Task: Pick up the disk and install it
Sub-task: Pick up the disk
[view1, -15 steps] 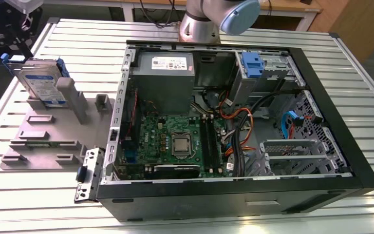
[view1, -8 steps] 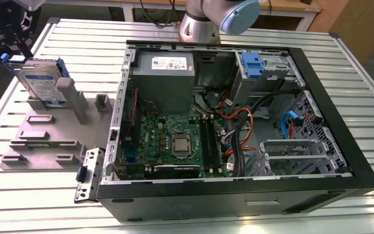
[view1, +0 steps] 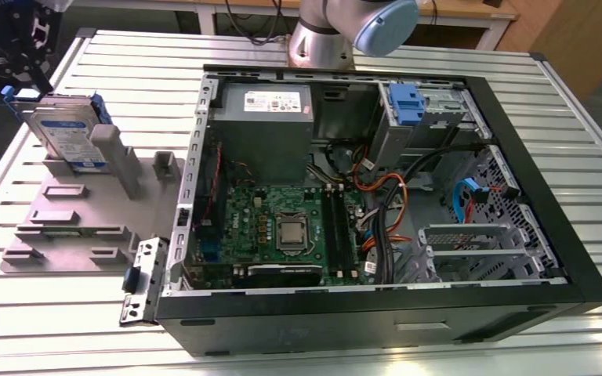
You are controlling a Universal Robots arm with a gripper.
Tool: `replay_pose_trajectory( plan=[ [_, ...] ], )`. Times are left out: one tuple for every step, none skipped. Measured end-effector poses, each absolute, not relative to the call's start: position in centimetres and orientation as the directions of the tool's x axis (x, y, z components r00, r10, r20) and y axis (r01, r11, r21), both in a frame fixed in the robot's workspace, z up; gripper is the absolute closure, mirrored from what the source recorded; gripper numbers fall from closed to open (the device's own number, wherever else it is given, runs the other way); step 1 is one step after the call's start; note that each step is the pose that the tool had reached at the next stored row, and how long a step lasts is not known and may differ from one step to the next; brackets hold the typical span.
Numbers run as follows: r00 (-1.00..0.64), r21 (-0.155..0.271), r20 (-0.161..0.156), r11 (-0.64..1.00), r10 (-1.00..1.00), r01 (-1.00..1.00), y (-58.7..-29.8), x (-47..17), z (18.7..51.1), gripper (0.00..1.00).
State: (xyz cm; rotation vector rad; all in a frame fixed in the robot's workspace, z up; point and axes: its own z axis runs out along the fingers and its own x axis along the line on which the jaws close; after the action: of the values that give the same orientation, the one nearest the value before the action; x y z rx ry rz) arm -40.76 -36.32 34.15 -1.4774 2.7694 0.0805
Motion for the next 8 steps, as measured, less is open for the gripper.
replay_pose_trajectory(
  plan=[
    [-0.542, 0.044, -0.026, 0.541, -0.84, -0.84, -36.32, -40.76, 34.15, 0.89],
    [-0.527, 0.044, -0.026, 0.526, -0.849, -0.849, -36.32, -40.76, 34.15, 0.89],
    [-0.512, 0.044, -0.026, 0.51, -0.859, -0.859, -36.32, -40.76, 34.14, 0.89],
    [-0.495, 0.044, -0.026, 0.494, -0.868, -0.868, -36.32, -40.76, 34.15, 0.89],
    [-0.48, 0.044, -0.026, 0.478, -0.877, -0.877, -36.32, -40.76, 34.15, 0.89],
    [-0.464, 0.044, -0.026, 0.462, -0.886, -0.886, -36.32, -40.76, 34.14, 0.89],
    [-0.448, 0.044, -0.026, 0.446, -0.894, -0.894, -36.32, -40.76, 34.14, 0.89],
    [-0.432, 0.044, -0.026, 0.43, -0.902, -0.902, -36.32, -40.76, 34.14, 0.89]
  ],
)
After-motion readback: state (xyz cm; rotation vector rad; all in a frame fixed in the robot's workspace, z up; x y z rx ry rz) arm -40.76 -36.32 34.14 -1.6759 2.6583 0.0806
